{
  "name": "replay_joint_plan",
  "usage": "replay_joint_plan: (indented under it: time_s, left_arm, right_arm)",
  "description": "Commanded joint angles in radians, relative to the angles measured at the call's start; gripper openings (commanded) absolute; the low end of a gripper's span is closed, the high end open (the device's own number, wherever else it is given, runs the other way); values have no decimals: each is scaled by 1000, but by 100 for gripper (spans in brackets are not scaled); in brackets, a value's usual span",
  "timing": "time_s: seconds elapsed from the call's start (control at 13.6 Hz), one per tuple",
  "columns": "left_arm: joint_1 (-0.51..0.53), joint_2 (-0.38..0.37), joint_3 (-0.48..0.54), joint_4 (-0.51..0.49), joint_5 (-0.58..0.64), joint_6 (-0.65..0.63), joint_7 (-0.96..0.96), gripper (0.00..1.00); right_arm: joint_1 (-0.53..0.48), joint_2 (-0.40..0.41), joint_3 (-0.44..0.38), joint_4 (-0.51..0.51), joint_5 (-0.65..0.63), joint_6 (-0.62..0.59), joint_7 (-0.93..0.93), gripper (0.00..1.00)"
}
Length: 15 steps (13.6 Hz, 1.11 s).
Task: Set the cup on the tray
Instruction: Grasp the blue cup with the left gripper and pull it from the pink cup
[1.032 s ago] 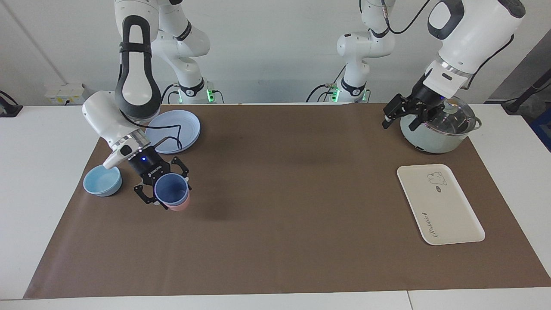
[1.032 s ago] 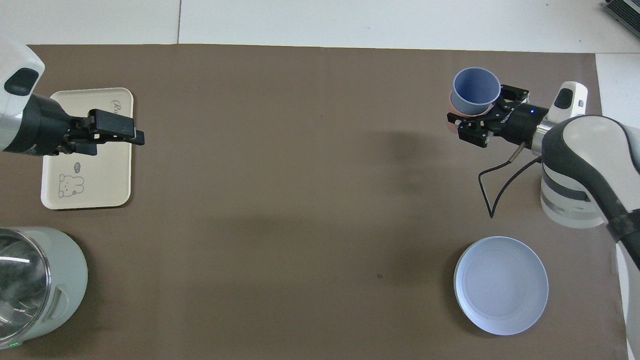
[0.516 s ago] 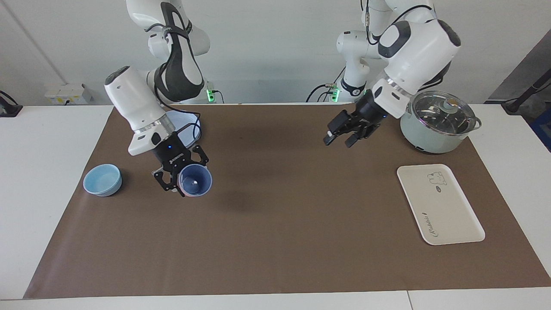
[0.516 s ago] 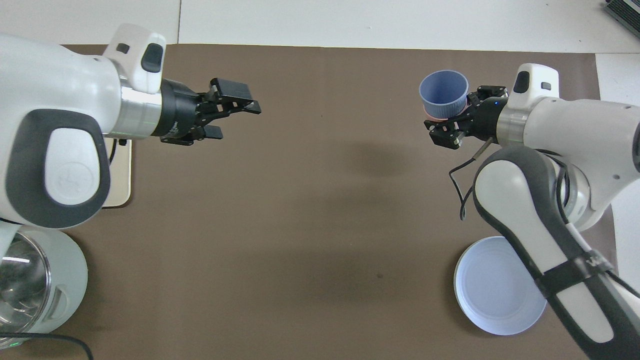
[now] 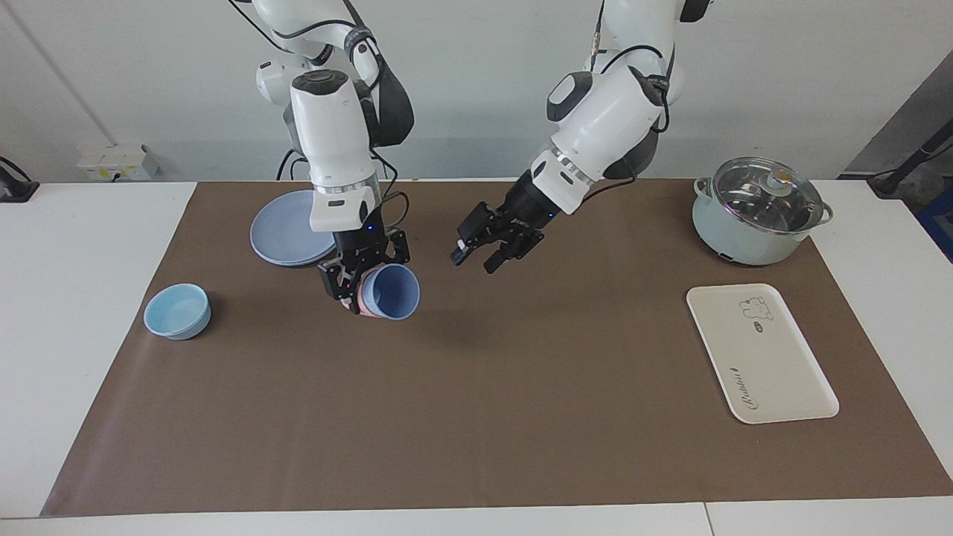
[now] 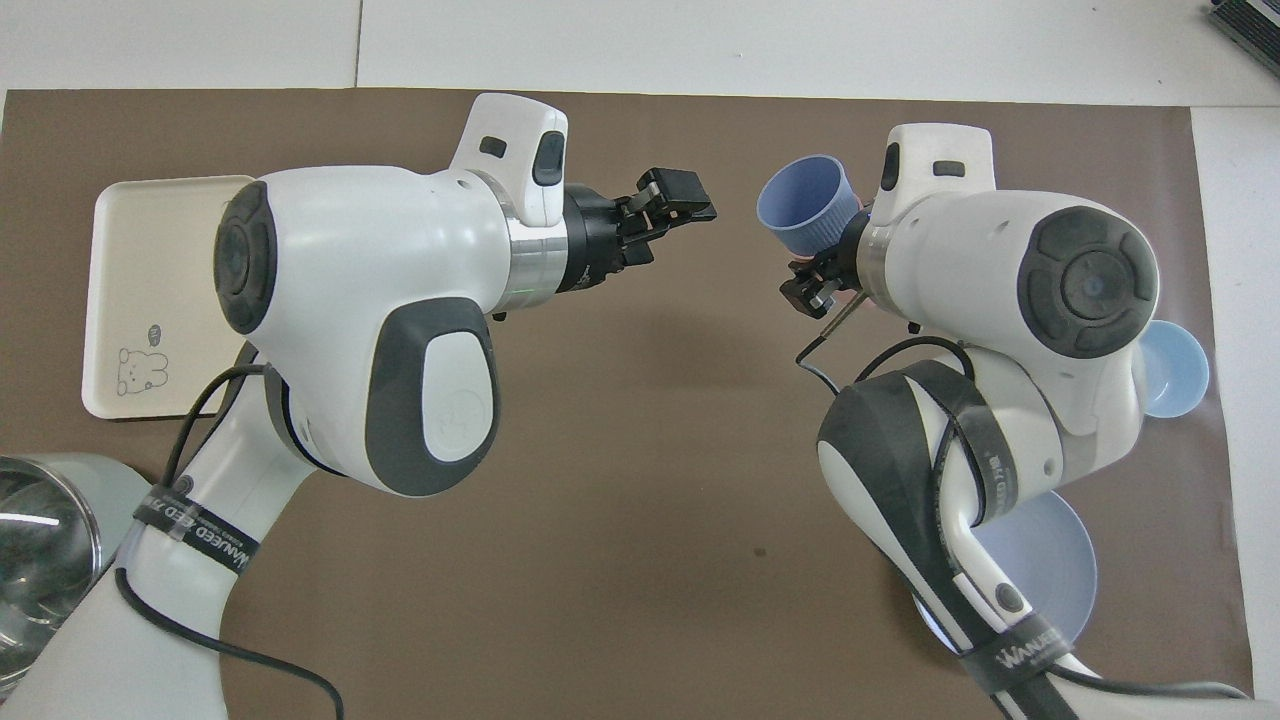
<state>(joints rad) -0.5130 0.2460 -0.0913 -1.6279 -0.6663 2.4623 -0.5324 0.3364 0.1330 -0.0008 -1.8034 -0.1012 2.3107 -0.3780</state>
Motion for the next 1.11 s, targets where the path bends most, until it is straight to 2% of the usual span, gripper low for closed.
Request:
replay_joint_plan:
  time_s: [0.0,0.15,0.52,0.66,0.81,1.03]
  left_arm:
    - [-35,65,16,39,-16,56,-23,76]
    - [-56,124,16,89,-18,110,-58,73]
    - [-93,139,12,118,-6,121,-120,69]
    - [-114,138,12,117,-4,119,-127,64]
    - [-122,136,12,109,4,112,-127,34]
    - [-122,134,12,106,37,67,-126,9]
  right_arm:
    - [13,3,2,35,-116,-63,24,0]
    - [30,3,2,42,-149,-83,24,0]
    - [56,3,2,41,-196,-96,30,0]
    - [58,3,2,41,-213,-96,36,0]
    - [58,3,2,39,-215,-96,39,0]
    - [58,3,2,39,-215,-96,39,0]
